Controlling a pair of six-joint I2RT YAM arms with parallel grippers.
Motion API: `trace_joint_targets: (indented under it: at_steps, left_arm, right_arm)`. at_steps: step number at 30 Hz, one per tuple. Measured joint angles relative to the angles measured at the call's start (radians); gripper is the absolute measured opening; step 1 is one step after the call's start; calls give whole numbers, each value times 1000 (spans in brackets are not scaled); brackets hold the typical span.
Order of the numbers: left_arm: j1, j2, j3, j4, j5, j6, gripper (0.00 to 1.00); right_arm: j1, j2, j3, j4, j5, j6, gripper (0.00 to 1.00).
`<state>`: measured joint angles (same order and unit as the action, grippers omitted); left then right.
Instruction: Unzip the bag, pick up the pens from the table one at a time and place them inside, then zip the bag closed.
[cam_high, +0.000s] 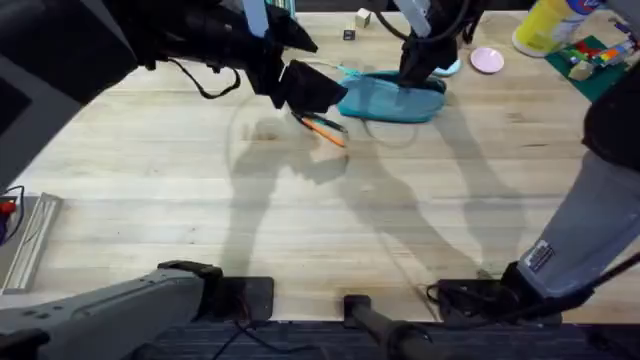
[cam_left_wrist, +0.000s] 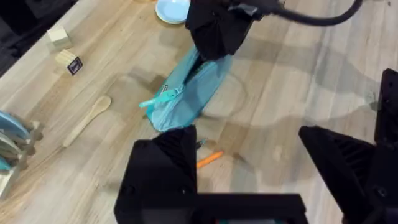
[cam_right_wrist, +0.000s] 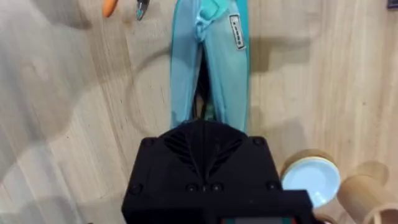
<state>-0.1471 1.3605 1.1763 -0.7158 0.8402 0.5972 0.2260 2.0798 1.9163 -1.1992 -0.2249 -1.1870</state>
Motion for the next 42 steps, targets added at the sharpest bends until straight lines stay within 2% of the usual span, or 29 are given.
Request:
trace_joint_targets:
  at_steps: [5,11,17,24,29,30,34,35,42]
  left_arm:
    - [0,0,0,0,0,0,993]
    - [0,0,0,0,0,0,993]
    - [0,0,0,0,0,0,993]
    - [0,0,0,0,0,0,992]
    - [0,0,0,0,0,0,993]
    - [0,0,0,0,0,0,993]
    - [0,0,0,0,0,0,993]
    - [0,0,0,0,0,0,993]
    - [0,0,0,0,0,0,993]
  right_arm:
    - [0,27,0,1,0,0,36]
    - [0,30,0,1,0,0,123]
    - [0,42,0,1,0,0,133]
    - [0,50,0,1,0,0,243]
    - [0,50,0,-1,0,0,244]
    - [0,50,0,-1,0,1,320]
    - [0,50,0,1,0,0,893]
    - [0,50,0,2,0,-3,968]
    - [0,50,0,11,0,-4,996]
